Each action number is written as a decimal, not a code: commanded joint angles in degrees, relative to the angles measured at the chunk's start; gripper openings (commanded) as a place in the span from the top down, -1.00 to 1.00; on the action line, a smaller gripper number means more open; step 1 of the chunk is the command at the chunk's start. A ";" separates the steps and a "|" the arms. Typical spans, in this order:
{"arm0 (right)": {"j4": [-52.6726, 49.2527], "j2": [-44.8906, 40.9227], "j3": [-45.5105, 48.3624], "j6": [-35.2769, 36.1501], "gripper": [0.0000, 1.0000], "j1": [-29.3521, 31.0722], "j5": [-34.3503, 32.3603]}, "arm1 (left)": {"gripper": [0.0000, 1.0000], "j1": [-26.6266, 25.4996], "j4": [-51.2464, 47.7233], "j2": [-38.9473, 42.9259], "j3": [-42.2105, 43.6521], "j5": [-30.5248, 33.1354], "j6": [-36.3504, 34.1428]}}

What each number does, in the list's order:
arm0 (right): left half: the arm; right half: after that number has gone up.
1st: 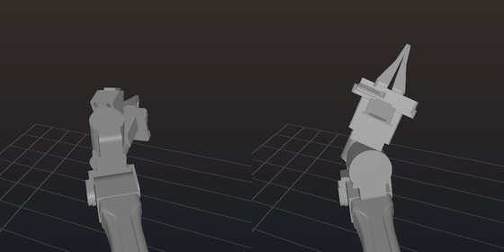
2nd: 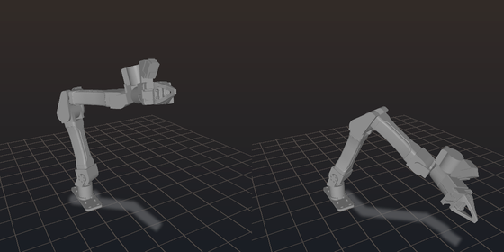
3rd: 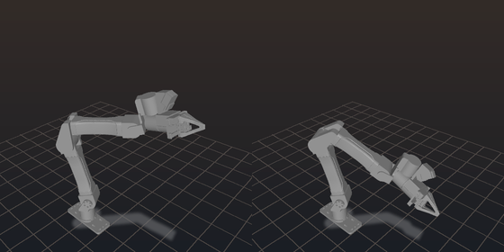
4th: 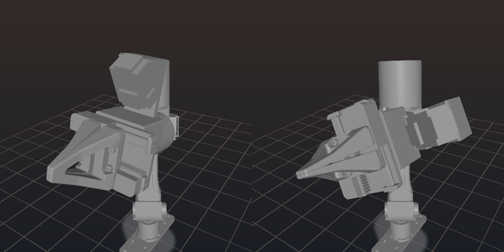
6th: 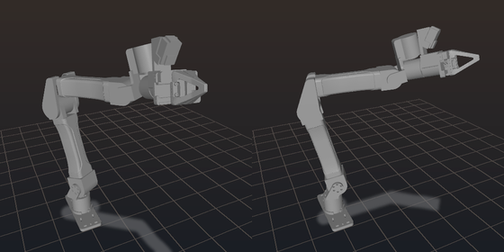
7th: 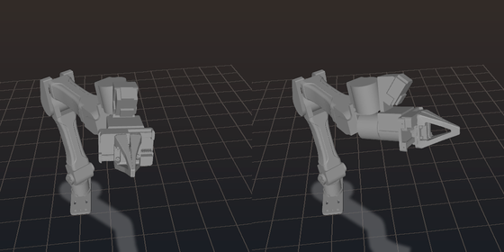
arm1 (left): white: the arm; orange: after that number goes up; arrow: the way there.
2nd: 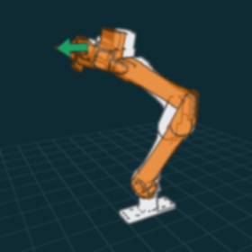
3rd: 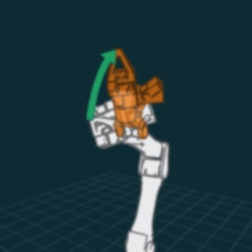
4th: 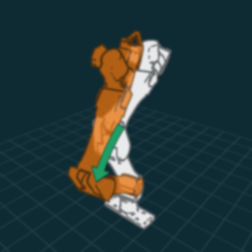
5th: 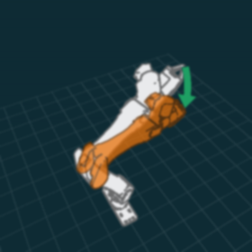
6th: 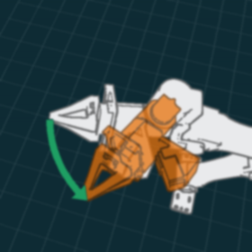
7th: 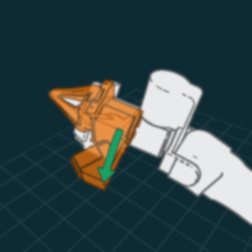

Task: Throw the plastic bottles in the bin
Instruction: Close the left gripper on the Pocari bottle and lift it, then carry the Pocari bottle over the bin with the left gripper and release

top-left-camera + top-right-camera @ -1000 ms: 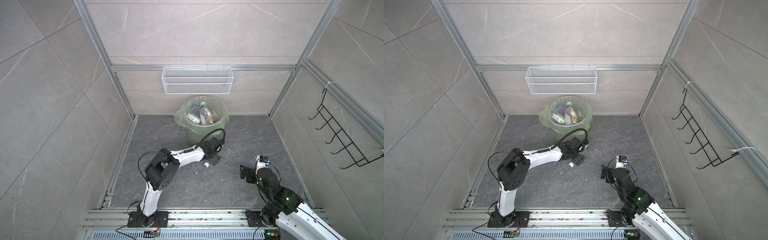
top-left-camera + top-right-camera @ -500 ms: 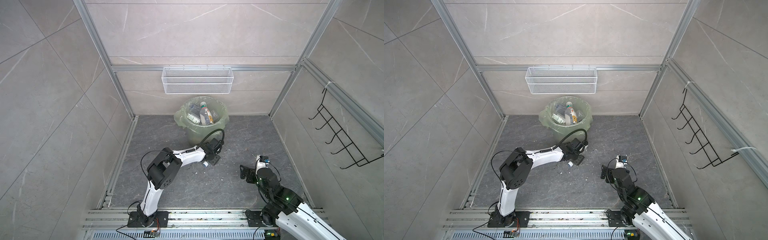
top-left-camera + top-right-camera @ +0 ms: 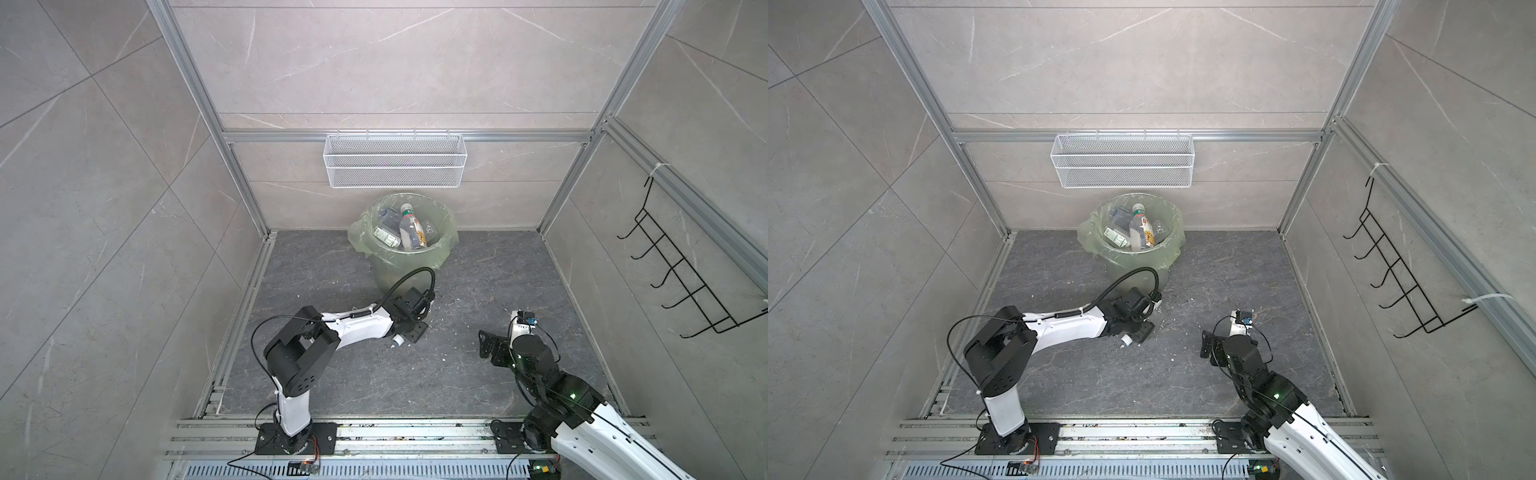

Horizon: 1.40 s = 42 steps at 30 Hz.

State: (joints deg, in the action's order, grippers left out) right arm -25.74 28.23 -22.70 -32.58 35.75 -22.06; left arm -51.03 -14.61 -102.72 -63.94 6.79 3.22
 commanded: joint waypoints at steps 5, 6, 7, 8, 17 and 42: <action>1.39 0.93 0.51 0.92 -1.00 -0.15 0.84 | -0.13 -0.39 7.17 14.20 10.36 -0.16 4.88; 1.39 0.95 0.53 0.94 -1.00 -0.20 0.85 | -0.13 -0.39 7.71 16.28 11.97 0.12 5.47; 1.41 1.04 0.47 1.01 -1.00 -0.20 0.93 | -0.13 -0.39 8.27 18.94 14.10 0.60 6.24; 1.46 1.06 0.41 0.98 -1.00 -0.15 1.05 | -0.13 -0.39 8.78 21.70 16.12 1.18 6.83; 2.31 3.49 -0.15 1.64 -1.00 -0.15 1.93 | -0.12 -0.37 6.49 48.91 29.70 7.53 13.85; 2.98 4.69 -0.44 2.10 -1.00 -0.15 2.93 | -0.51 18.25 -9.85 14.13 -40.73 -8.59 6.22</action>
State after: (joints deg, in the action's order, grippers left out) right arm -23.55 33.82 -22.70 -31.46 35.75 -19.25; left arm -38.87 -23.66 -79.77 -95.59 7.38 8.23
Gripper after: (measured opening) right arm 0.991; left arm 0.685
